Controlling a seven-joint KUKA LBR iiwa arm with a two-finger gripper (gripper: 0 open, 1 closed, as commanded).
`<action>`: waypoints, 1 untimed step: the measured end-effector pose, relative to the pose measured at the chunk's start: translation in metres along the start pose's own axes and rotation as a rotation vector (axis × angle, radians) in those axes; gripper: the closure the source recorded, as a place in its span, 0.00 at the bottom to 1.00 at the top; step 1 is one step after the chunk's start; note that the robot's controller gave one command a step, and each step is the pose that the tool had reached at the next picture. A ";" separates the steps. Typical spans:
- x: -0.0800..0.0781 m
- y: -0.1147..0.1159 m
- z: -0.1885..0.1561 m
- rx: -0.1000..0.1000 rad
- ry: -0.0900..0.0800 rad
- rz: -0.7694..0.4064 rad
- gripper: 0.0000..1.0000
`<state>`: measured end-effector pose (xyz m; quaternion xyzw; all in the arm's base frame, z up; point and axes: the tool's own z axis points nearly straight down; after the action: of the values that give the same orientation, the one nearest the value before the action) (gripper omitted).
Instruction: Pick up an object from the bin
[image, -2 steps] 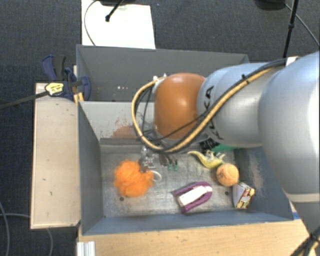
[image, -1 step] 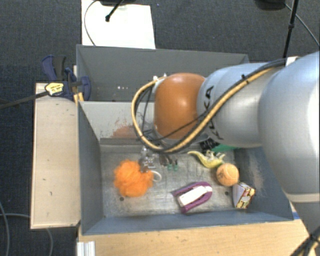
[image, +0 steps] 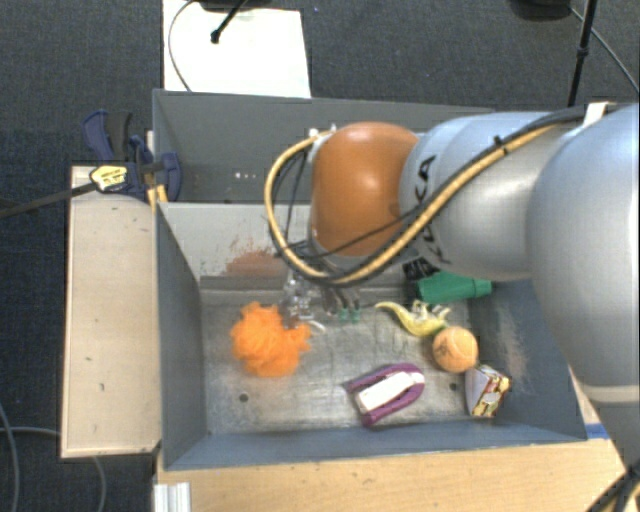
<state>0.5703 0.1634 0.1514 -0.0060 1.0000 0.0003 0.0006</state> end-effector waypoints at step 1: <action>-0.009 -0.019 -0.012 -0.001 -0.003 -0.026 1.00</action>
Offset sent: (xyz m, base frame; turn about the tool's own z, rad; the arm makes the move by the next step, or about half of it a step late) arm -0.0028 -0.0011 -0.0432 -0.0442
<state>0.5790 0.1450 0.1633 -0.0189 0.9998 0.0007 0.0022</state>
